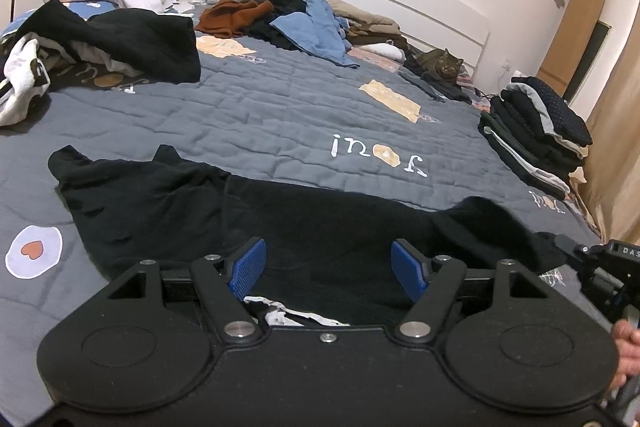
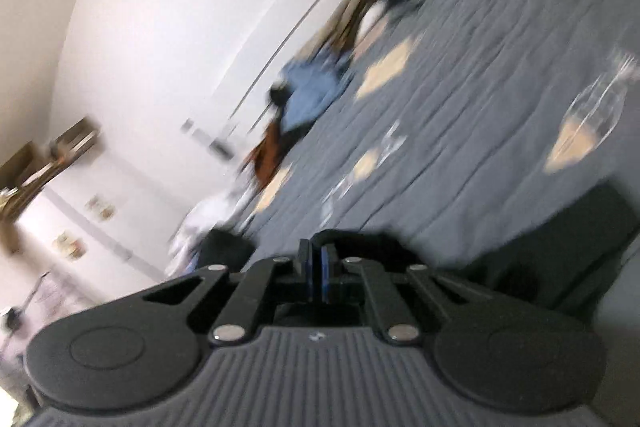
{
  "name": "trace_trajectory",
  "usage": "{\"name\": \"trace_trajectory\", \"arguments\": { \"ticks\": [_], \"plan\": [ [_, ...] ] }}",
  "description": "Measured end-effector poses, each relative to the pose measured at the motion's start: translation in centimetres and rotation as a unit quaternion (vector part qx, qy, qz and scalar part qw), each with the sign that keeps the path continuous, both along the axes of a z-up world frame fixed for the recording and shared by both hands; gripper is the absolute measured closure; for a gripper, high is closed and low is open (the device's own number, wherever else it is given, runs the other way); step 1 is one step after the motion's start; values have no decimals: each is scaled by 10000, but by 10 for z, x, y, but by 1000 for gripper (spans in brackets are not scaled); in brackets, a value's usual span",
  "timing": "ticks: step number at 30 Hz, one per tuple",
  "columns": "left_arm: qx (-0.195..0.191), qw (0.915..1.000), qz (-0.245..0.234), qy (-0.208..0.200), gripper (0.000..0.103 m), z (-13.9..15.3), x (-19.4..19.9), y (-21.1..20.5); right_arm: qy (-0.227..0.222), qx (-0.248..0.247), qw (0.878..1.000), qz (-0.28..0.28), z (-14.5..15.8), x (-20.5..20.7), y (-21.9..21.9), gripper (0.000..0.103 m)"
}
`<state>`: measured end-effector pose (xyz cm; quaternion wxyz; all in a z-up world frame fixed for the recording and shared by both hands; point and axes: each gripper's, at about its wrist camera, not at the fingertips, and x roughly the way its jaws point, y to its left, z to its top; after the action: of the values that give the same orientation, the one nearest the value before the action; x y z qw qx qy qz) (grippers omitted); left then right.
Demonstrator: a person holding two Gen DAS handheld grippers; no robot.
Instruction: Fold clothes
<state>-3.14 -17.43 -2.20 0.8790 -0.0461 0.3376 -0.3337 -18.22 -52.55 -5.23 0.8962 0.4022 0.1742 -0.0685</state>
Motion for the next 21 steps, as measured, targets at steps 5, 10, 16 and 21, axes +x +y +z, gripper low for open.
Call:
{"name": "trace_trajectory", "arguments": {
  "ticks": [5,10,16,21],
  "plan": [
    [51,10000,-3,-19,34,0,0,0,110,-460,9980,-423,9,-10,-24,90],
    [49,10000,2,-13,34,-1,1,-1,255,-1021,9940,-281,16,-13,-24,71],
    [47,10000,-29,-22,34,-1,-1,-3,516,-1956,9679,1495,16,3,42,51],
    [86,9999,-62,-21,34,-1,-3,-6,778,-2813,9270,2354,9,5,92,46]
  ]
}}
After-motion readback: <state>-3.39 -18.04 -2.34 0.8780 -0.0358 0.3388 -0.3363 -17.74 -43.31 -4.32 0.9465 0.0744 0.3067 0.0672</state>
